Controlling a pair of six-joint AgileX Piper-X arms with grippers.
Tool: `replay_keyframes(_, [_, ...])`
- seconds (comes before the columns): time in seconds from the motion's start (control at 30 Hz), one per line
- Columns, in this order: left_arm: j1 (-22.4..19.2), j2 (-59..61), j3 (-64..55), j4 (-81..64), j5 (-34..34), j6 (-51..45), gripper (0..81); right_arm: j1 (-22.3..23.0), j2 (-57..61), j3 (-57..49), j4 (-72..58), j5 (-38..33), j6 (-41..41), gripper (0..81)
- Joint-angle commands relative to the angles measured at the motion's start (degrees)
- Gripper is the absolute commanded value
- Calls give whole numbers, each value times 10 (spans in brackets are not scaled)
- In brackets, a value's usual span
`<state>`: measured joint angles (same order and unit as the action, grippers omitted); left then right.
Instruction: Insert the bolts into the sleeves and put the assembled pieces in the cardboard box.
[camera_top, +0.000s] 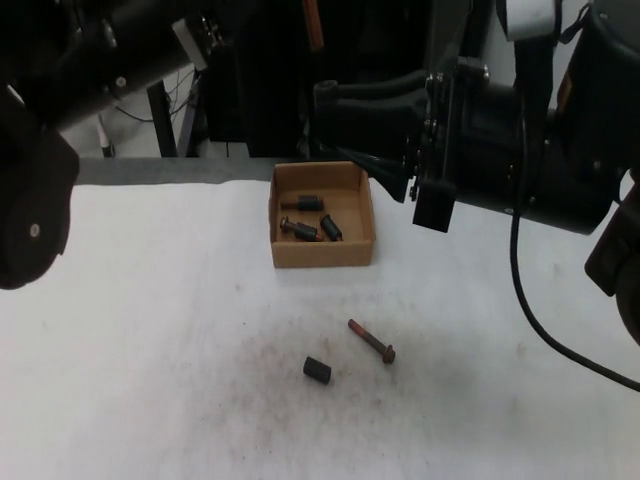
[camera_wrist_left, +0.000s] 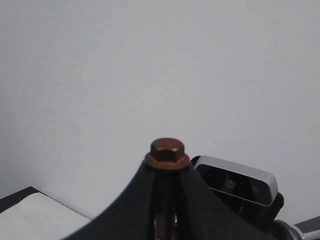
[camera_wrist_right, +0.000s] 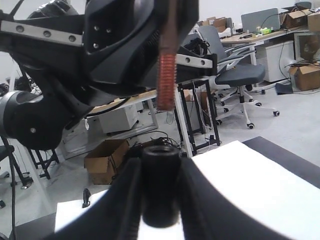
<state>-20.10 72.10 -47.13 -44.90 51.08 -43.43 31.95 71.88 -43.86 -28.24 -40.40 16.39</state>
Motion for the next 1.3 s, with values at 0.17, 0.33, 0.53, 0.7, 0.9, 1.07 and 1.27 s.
replay_keyframes(0.17, [1,-3,-2,-8,41,-6,3,1,-4,-7,-11,-1,4,6])
replay_keyframes(0.33, [1,-3,-2,-7,53,-6,3,1,-4,-7,-11,-1,4,6])
replay_keyframes(0.53, [1,-3,0,18,53,-4,3,1,-4,-7,-11,-1,4,6])
replay_keyframes(0.7, [1,-3,-1,32,53,10,3,1,-4,-7,-11,-1,4,6])
replay_keyframes(0.9, [-2,-2,-1,32,51,9,3,1,-4,-7,-11,-2,4,6])
replay_keyframes(1.07, [-2,-2,-1,32,51,9,3,1,-4,-7,-11,-2,4,6])
replay_keyframes(1.27, [-6,-2,-1,32,32,9,3,1,-4,-7,-11,-2,4,6])
